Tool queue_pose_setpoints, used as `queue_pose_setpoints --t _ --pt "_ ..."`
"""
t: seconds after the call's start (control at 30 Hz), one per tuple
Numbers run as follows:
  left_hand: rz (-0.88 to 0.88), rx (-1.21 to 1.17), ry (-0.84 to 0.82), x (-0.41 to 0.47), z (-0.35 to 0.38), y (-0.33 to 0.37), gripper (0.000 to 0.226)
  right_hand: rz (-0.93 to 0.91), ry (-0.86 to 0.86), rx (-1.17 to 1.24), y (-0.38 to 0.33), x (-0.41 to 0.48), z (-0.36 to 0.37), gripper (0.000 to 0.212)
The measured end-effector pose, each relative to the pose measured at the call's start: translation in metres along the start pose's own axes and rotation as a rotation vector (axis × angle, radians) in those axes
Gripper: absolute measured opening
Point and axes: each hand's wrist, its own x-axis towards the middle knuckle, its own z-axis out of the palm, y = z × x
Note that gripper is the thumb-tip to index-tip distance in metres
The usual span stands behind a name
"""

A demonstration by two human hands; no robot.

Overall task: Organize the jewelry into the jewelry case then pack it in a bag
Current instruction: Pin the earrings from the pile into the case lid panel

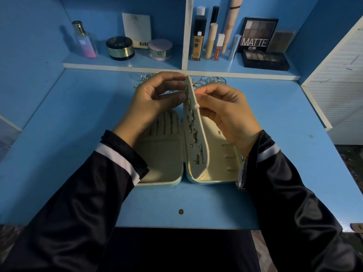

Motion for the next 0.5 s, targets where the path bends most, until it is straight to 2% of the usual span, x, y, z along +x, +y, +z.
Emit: queue_pose_setpoints --t 0.5 --pt "-0.004 0.016 0.0 0.0003 0.001 0.0009 0.034 -0.027 0.016 -0.017 -0.0004 -0.0009 0.0018 0.01"
